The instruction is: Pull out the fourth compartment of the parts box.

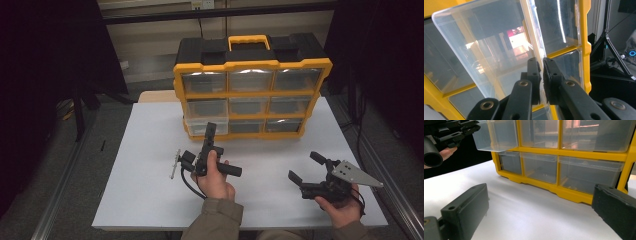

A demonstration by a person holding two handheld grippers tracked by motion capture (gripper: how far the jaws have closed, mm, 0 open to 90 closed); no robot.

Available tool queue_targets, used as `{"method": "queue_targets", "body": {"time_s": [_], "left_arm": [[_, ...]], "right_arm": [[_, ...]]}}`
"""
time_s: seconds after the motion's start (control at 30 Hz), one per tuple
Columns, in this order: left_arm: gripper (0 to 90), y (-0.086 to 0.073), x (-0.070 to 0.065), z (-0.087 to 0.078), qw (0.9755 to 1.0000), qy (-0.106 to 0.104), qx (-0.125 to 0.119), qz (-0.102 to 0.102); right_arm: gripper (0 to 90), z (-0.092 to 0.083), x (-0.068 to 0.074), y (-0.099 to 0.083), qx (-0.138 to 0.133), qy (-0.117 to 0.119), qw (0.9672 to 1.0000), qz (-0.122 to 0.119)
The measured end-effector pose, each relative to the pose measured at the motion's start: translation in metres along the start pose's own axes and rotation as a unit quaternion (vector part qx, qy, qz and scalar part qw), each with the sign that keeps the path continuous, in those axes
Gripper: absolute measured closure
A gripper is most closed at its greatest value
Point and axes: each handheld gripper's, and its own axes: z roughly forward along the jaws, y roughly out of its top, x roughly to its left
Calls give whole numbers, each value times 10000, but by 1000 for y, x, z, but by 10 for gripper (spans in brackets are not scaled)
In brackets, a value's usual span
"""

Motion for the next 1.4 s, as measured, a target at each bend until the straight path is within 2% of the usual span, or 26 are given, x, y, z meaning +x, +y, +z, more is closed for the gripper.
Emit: {"method": "queue_targets", "body": {"time_s": [0.03,0.07,0.1,0.23,0.33,0.63,0.73,0.77,0.9,0.97,1.03,1.07,1.1,1.13,1.3,1.33,1.37,1.4], "left_arm": [[844,0,-1,-1,9999,-21,-42,-100],[844,0,-1,-1,10000,-11,-2,-2],[843,0,-1,-1,9999,-35,-39,-90],[842,1,1,-2,10000,-56,52,34],[842,2,0,-2,10000,-67,11,-21],[841,2,0,-4,9999,3,87,129],[841,2,0,-4,9999,-51,77,99],[840,3,0,-5,9998,-1,127,167],[835,3,0,-5,9998,-23,120,166],[831,2,2,-5,9996,2,160,251],[798,2,3,-6,9995,15,171,248],[789,2,5,-7,9992,51,240,327],[787,1,6,-7,9993,24,218,287],[774,1,7,-7,9990,86,278,337],[705,2,9,-9,9982,96,365,465],[683,4,10,-10,9965,108,502,659],[660,4,10,-9,9969,89,405,672],[643,4,9,-9,9966,97,446,681]], "right_arm": [[8,0,0,0,2,9,10000,-10],[9,0,0,0,-3,2,10000,-6],[9,0,0,0,1,13,10000,-5],[9,0,1,0,3,7,10000,5],[9,0,1,0,-1,-10,10000,32],[9,0,0,-1,29,6,10000,-29],[9,1,1,-1,17,8,10000,-1],[9,1,1,-1,19,7,10000,5],[9,1,1,-1,38,20,10000,15],[9,1,1,-1,45,6,10000,7],[9,1,1,-1,33,20,10000,14],[9,1,1,-1,37,18,10000,18],[9,1,1,-1,43,24,10000,13],[9,1,1,-1,45,32,10000,3],[9,1,1,-1,41,34,10000,1],[9,1,1,-1,52,39,10000,-7],[9,1,1,-1,40,27,10000,14],[9,1,1,-1,52,45,10000,-14]]}}
